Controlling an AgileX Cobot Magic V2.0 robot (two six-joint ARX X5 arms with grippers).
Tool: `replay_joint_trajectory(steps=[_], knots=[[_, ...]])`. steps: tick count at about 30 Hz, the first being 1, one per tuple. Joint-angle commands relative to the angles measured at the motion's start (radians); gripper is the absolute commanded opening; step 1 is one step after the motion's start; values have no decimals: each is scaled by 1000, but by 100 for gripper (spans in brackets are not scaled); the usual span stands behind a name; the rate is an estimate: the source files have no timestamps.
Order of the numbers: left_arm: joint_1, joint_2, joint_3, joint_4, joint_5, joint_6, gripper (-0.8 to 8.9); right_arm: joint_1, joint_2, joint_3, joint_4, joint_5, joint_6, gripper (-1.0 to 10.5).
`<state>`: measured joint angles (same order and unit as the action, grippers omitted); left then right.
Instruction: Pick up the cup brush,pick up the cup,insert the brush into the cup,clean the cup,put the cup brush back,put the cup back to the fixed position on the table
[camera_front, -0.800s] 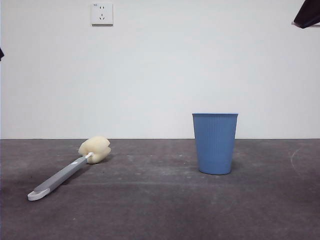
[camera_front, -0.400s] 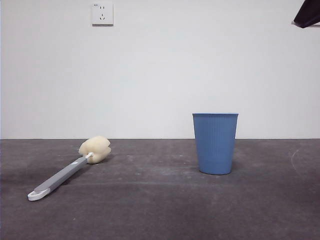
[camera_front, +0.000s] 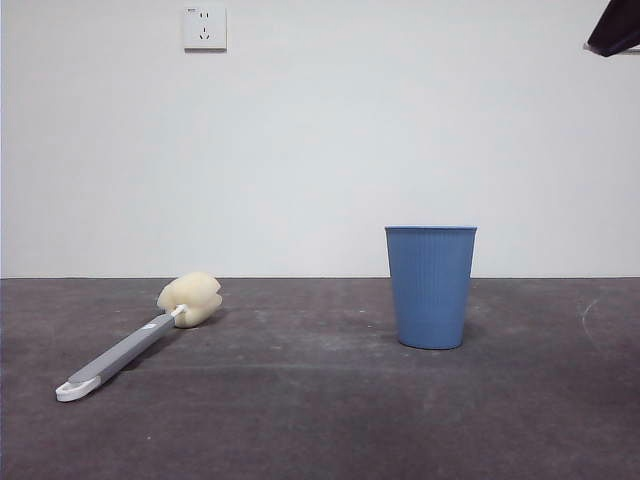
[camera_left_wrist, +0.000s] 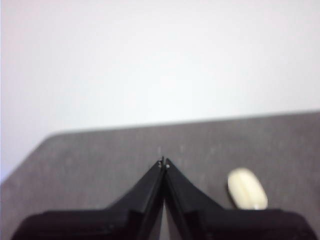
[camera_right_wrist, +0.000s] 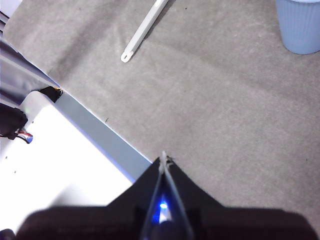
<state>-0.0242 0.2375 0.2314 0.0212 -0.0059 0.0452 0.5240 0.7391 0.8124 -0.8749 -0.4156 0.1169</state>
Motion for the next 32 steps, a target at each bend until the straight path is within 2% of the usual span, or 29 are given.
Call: replay_joint_trajectory(steps=[1, 7, 13, 18, 20, 32], knots=[[11, -63, -89, 0, 14, 10, -3, 2, -1, 2, 3, 3, 6, 3], [11, -187, -204, -81, 14, -1, -3, 2, -1, 2, 3, 3, 6, 3], [13, -235, -228, -211, 13, -19, -3, 2, -1, 2, 2, 3, 6, 3], [13, -235, -228, -212, 14, -29, -3, 2, -1, 2, 2, 3, 6, 3], [13, -235, -228, -206, 13, -69, -3, 2, -1, 2, 3, 3, 6, 3], [13, -235, -228, -206, 8, -71, -3, 2, -1, 2, 2, 3, 6, 3]])
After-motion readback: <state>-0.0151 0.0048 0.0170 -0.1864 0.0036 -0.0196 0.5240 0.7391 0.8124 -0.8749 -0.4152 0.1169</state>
